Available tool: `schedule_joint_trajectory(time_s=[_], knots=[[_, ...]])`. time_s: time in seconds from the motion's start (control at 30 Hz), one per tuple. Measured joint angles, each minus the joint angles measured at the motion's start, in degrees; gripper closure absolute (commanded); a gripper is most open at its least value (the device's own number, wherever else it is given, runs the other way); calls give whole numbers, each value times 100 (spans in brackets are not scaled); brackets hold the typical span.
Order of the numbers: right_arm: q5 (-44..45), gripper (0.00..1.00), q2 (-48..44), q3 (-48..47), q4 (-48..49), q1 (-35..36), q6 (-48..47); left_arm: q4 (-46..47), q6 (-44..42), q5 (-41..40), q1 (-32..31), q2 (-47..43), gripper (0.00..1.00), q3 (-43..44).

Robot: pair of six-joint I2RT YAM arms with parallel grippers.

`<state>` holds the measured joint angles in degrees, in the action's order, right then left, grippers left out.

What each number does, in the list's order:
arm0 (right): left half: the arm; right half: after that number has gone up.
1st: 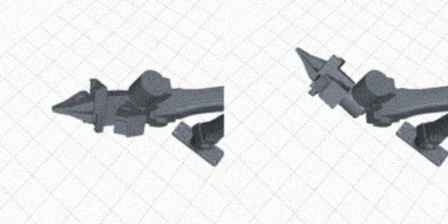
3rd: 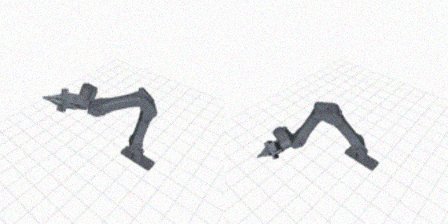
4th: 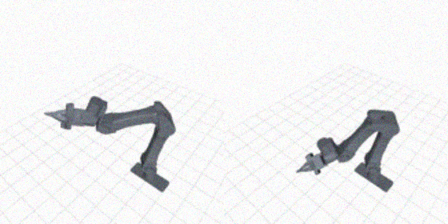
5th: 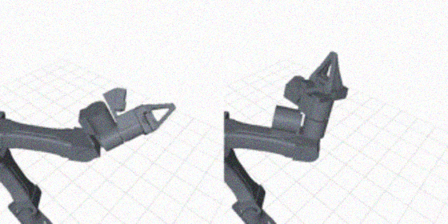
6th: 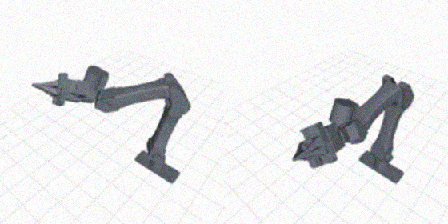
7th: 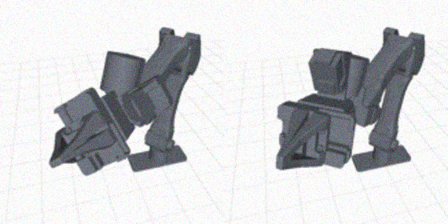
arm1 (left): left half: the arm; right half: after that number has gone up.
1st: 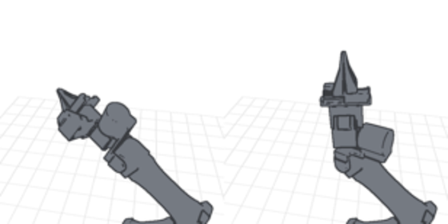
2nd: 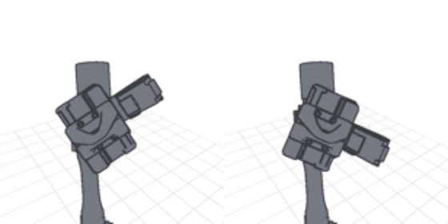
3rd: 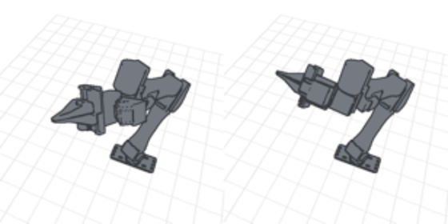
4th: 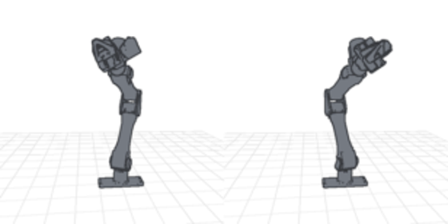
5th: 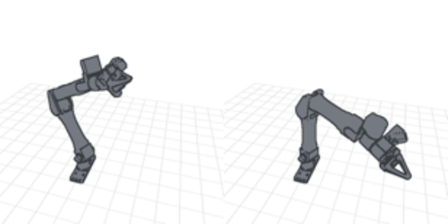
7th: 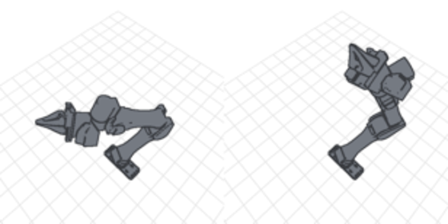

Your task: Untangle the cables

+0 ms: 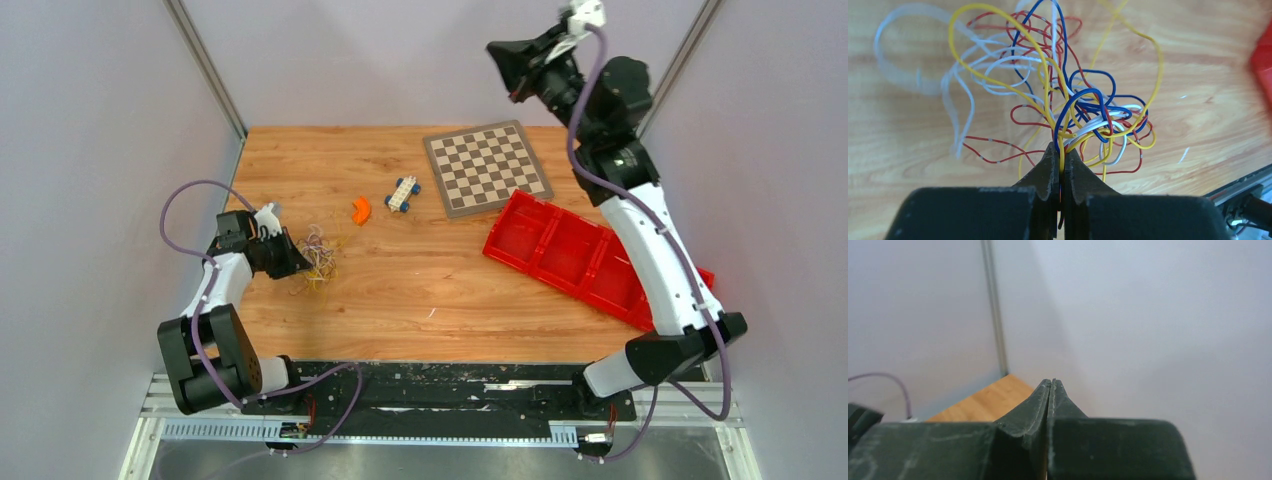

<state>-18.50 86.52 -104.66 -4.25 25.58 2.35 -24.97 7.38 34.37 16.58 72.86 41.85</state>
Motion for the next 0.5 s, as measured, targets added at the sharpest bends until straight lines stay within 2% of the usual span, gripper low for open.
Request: schedule_joint_trajectory(time_s=[0.13, 0.2, 0.23, 0.27, 0.3, 0.33, 0.4, 0.5], knots=[[131, 98, -417, -140, 153, -476, -87, -546, -330, -243, 90, 282, 100, 55], [-151, 77, -562, -168, 107, -573, -122, -761, -546, -96, 94, 337, 100, 166], [-463, 61, -627, -131, 39, -597, -168, -859, -667, 42, 94, 341, 100, 236], [-765, 37, -673, -33, -17, -601, -179, -1010, -817, 275, 94, 341, 100, 345], [-1130, 25, -730, 170, -70, -586, -208, -1137, -953, 503, 94, 341, 100, 452], [-1401, 18, -774, 400, -131, -555, -201, -1270, -1078, 721, 94, 341, 100, 566], [-1878, 14, -852, 1056, -269, -380, -341, -1561, -1329, 1185, 61, 326, 100, 813], [-2232, 13, -673, 2083, -678, 138, -671, -1956, -1644, 1628, -111, 160, 100, 1104]])
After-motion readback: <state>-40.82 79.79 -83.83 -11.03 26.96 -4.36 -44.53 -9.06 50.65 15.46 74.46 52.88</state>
